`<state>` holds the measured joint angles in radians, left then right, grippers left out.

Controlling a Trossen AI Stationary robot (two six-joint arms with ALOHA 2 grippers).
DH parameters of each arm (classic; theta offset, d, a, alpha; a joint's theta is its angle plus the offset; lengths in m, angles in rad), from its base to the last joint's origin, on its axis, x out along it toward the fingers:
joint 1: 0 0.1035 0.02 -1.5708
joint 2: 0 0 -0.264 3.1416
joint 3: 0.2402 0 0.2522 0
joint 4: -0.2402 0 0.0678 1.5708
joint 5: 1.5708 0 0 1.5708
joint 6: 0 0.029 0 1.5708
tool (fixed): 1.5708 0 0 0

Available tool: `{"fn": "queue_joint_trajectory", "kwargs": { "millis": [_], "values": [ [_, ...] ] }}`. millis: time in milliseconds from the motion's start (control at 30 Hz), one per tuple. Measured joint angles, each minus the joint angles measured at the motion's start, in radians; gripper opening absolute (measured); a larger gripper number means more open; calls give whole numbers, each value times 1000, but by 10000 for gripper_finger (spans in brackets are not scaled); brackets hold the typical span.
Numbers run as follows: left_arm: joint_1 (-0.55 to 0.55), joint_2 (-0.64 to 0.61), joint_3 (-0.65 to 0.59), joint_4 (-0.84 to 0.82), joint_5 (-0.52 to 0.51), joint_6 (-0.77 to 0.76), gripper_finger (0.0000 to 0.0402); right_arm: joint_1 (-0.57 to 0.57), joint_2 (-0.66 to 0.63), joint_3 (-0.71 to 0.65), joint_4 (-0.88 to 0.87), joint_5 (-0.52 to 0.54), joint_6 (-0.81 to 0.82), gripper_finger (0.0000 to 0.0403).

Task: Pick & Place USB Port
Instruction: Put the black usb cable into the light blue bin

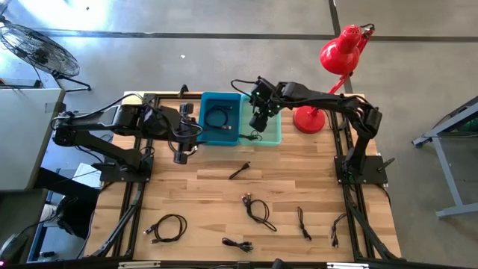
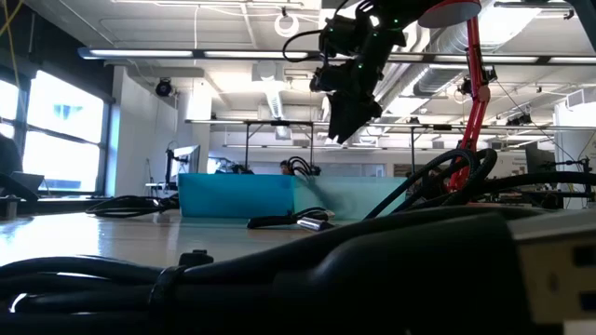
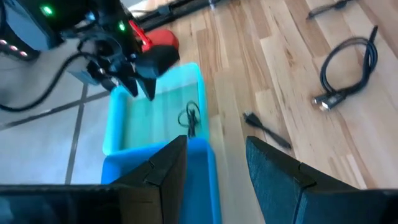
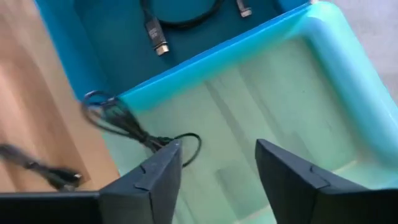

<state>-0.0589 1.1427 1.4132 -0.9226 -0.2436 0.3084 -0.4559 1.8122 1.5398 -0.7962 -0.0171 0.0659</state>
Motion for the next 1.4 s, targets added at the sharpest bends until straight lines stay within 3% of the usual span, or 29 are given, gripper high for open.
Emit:
{"fn": "queue_joint_trajectory", "kwargs": {
  "millis": [100,267,400,533,633,800,967,1200,1400],
  "values": [
    [0,0,0,-48,2,-4,161,-1,0,0,-1,-114,-41,206],
    [0,0,0,-121,25,-26,161,26,0,0,-8,-424,-113,208],
    [0,0,0,-144,56,-26,161,93,-6,0,-69,-525,-201,208],
    [0,0,0,-145,76,-26,161,175,-19,0,-199,-483,-266,208],
    [0,0,0,-146,76,-26,161,227,-32,0,-324,-374,-243,208],
    [0,0,0,-146,76,-26,161,308,-47,0,-587,-184,-91,209],
    [0,0,0,-145,76,-26,161,403,-80,0,-770,-147,88,209],
    [0,1,0,-146,76,-26,161,574,-177,0,-774,-146,289,209],
    [0,1,0,-145,79,-35,161,711,-253,0,-773,-99,561,209]
  ]
}}
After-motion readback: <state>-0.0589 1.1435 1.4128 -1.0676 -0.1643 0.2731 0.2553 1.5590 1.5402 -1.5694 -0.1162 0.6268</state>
